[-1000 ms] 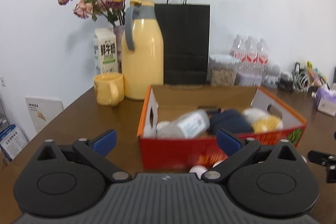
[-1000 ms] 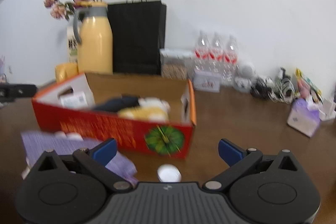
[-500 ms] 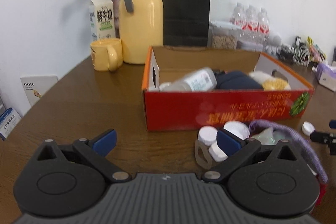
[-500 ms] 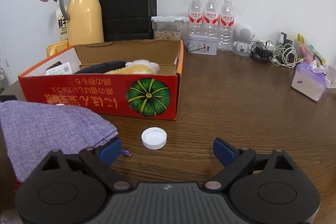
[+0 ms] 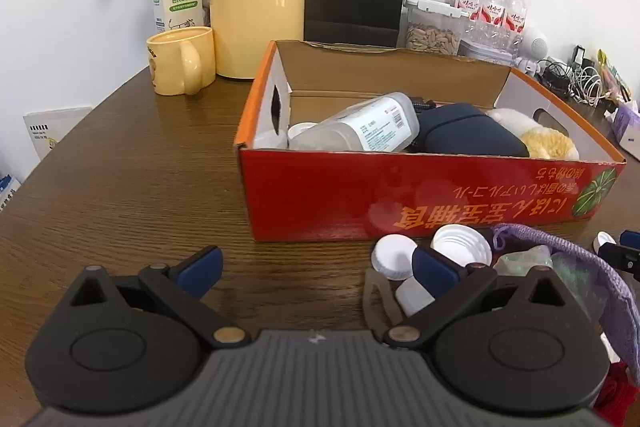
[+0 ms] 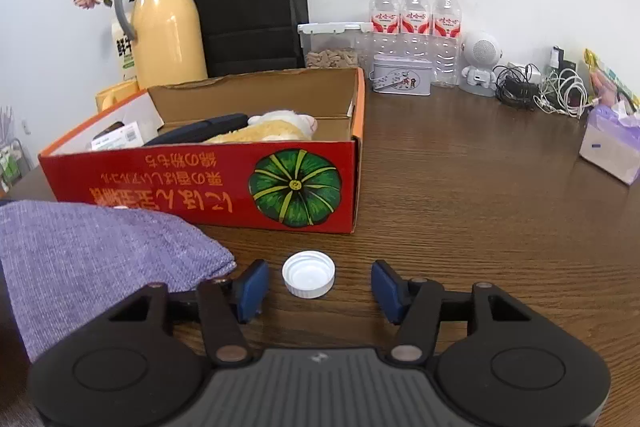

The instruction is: Organize objects

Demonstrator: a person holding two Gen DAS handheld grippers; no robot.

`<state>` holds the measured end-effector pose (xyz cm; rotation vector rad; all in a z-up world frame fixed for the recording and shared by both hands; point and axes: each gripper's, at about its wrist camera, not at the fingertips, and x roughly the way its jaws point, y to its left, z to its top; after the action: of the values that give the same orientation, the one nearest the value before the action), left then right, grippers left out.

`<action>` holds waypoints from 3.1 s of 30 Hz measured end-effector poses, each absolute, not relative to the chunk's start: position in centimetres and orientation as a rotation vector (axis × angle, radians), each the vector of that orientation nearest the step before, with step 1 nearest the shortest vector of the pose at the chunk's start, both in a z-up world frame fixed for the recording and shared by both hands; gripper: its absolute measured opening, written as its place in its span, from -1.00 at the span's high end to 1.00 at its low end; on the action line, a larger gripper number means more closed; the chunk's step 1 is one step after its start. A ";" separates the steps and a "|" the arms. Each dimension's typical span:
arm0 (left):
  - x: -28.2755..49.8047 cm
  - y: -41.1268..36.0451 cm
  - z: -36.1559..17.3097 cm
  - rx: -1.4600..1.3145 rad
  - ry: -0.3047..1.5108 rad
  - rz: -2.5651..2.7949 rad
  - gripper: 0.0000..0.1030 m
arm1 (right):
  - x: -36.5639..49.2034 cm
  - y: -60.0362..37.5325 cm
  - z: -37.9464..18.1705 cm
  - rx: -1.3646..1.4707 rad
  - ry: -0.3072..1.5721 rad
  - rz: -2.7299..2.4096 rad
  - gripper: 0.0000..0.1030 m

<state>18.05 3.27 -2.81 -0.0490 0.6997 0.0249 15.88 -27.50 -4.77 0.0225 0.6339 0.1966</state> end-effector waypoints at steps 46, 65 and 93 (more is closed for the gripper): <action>13.2 3.7 -1.8 -0.139 0.521 -0.118 0.94 | 13.7 -26.8 -3.6 -0.005 0.511 0.167 0.47; 16.8 2.2 7.7 -0.132 0.285 -0.143 0.94 | 16.4 -22.5 4.1 -0.027 0.302 0.274 0.47; 24.5 0.0 3.3 -0.053 0.302 0.006 -1.00 | 25.5 -19.9 -0.2 0.008 0.410 0.176 -0.90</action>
<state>24.48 -0.04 3.25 -0.0530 0.3023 0.0061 25.51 -19.93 -0.23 0.0083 0.4097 0.1762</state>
